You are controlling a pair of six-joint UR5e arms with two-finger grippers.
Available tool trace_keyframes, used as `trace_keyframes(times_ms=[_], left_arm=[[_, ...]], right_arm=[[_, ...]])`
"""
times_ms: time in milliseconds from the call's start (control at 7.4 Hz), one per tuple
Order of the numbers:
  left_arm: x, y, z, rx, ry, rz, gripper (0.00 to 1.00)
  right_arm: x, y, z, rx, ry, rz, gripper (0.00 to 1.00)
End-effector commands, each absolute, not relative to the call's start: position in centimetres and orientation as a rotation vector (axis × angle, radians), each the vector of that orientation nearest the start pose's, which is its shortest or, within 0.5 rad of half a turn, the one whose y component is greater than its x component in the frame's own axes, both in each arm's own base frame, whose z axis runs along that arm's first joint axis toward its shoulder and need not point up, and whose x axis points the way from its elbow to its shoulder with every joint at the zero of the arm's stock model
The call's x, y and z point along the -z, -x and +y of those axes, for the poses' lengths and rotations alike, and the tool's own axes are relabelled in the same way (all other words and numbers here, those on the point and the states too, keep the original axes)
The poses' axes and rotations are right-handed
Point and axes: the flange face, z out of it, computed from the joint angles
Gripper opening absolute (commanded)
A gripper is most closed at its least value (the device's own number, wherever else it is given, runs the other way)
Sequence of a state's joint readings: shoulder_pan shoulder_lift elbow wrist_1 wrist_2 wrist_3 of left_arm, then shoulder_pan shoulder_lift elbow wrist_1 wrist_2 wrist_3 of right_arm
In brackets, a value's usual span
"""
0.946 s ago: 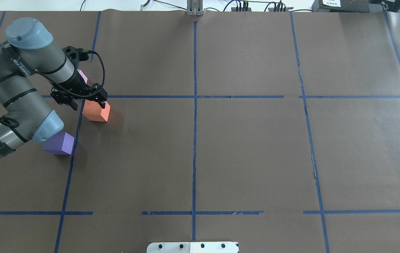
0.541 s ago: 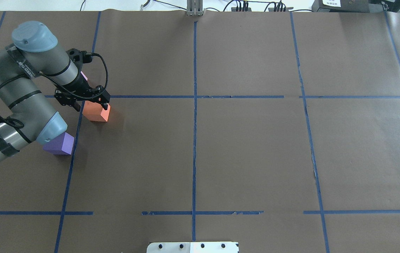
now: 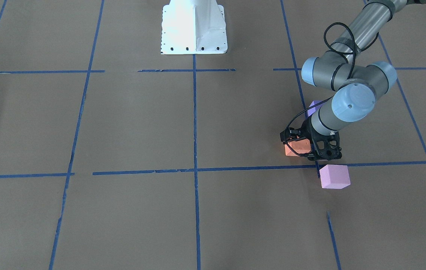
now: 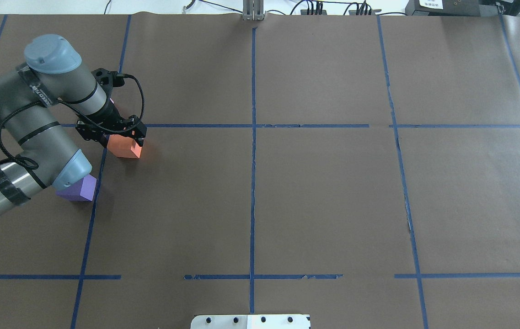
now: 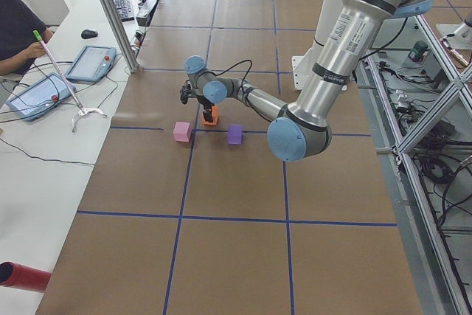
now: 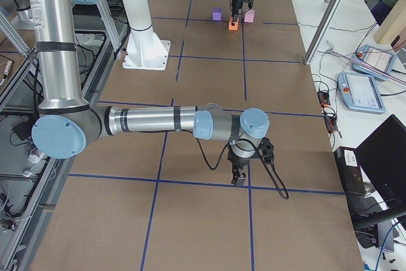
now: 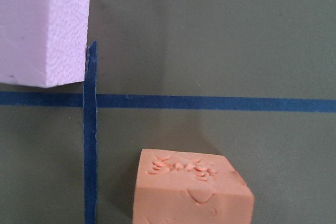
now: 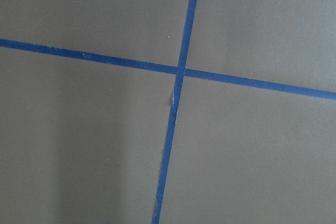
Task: Arrange blocks in a line
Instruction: 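Lower the left gripper and close it on the orange cube, then lift the orange cube and carry it toward the pink cube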
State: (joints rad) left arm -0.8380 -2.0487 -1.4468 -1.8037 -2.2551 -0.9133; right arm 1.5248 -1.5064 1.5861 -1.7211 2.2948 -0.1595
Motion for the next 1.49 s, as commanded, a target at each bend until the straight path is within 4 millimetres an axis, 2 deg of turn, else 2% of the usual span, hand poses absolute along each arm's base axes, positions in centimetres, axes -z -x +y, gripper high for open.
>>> trace_keyframes(times_ms=[0, 405, 676, 811, 946, 1081, 1216, 1351], left_arm=[[-41.7, -41.3, -56.0, -0.038, 0.098, 0.868, 0.96], [-41.5, -41.5, -56.2, -0.040, 0.098, 0.870, 0.84], [-40.5, -41.8, -56.4, -0.040, 0.091, 0.879, 0.59], [-40.4, -41.7, -56.4, -0.042, 0.090, 0.879, 0.32], [-40.1, -41.0, -56.7, -0.037, 0.078, 0.885, 0.29], [-38.3, -38.6, -57.4, -0.017, 0.039, 0.903, 0.29], [-36.9, -34.0, -58.7, 0.022, -0.005, 0.907, 0.29], [-35.9, -30.1, -59.2, -0.020, -0.048, 0.873, 0.31]], right_arm=[[-63.7, -4.4, -51.5, 0.171, 0.026, -0.727, 1.00], [-63.7, -4.4, -51.5, 0.171, 0.026, -0.727, 1.00], [-63.7, -4.4, -51.5, 0.171, 0.026, -0.727, 1.00], [-63.7, -4.4, -51.5, 0.171, 0.026, -0.727, 1.00], [-63.7, -4.4, -51.5, 0.171, 0.026, -0.727, 1.00], [-63.7, -4.4, -51.5, 0.171, 0.026, -0.727, 1.00], [-63.7, -4.4, -51.5, 0.171, 0.026, -0.727, 1.00], [-63.7, -4.4, -51.5, 0.171, 0.026, -0.727, 1.00]])
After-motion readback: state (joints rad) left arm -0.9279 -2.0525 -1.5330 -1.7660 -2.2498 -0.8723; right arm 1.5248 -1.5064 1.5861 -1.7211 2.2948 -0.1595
